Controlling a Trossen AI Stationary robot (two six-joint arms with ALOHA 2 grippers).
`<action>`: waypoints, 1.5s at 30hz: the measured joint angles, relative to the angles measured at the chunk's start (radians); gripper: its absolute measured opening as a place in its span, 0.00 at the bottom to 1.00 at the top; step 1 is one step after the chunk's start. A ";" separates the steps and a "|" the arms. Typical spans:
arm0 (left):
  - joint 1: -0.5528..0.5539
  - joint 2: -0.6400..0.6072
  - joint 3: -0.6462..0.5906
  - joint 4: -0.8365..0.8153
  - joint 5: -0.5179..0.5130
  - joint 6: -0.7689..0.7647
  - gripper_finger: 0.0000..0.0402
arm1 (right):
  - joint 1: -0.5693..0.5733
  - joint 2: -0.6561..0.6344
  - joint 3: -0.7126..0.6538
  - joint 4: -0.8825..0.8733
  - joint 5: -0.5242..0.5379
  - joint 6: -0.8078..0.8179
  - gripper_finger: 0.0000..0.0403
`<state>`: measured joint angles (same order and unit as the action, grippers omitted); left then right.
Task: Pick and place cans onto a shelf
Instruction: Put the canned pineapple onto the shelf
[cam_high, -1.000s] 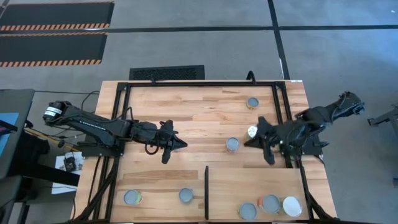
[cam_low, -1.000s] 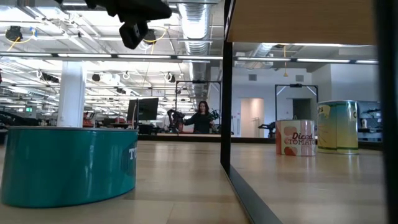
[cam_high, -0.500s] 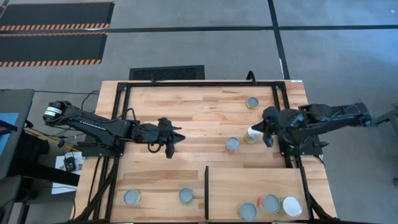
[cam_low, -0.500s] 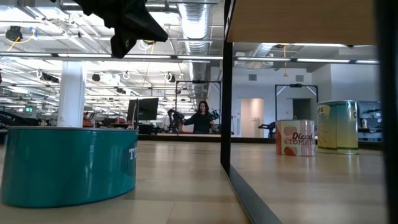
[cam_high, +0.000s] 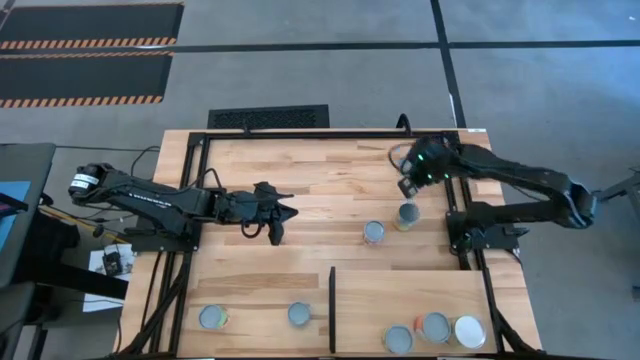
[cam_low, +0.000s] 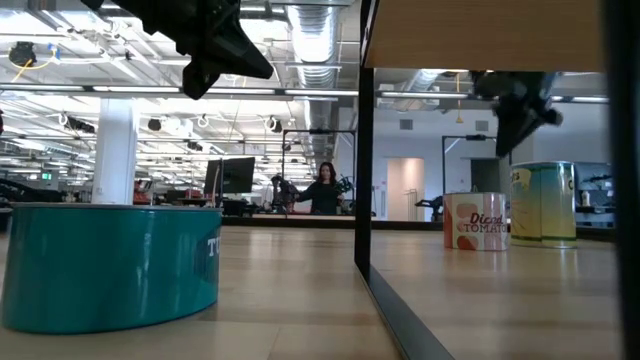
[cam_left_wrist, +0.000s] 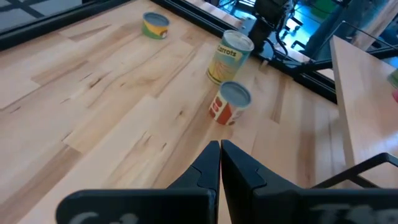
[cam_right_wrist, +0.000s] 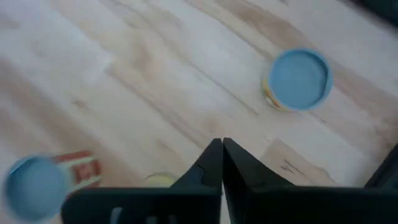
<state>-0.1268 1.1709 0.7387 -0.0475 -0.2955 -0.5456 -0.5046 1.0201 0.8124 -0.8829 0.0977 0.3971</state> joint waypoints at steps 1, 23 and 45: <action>0.000 0.000 0.000 0.000 0.000 0.001 0.00 | -0.035 0.033 0.000 0.010 -0.021 -0.009 0.10; 0.000 0.000 0.000 -0.025 0.001 0.002 0.00 | -0.150 0.249 0.001 0.170 0.056 -0.093 0.38; 0.032 0.000 -0.001 -0.122 -0.042 -0.087 0.00 | -0.156 0.365 -0.048 0.280 0.256 0.259 0.01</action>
<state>-0.0952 1.1709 0.7376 -0.1692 -0.3374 -0.6327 -0.6607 1.3855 0.7642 -0.6027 0.3535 0.6558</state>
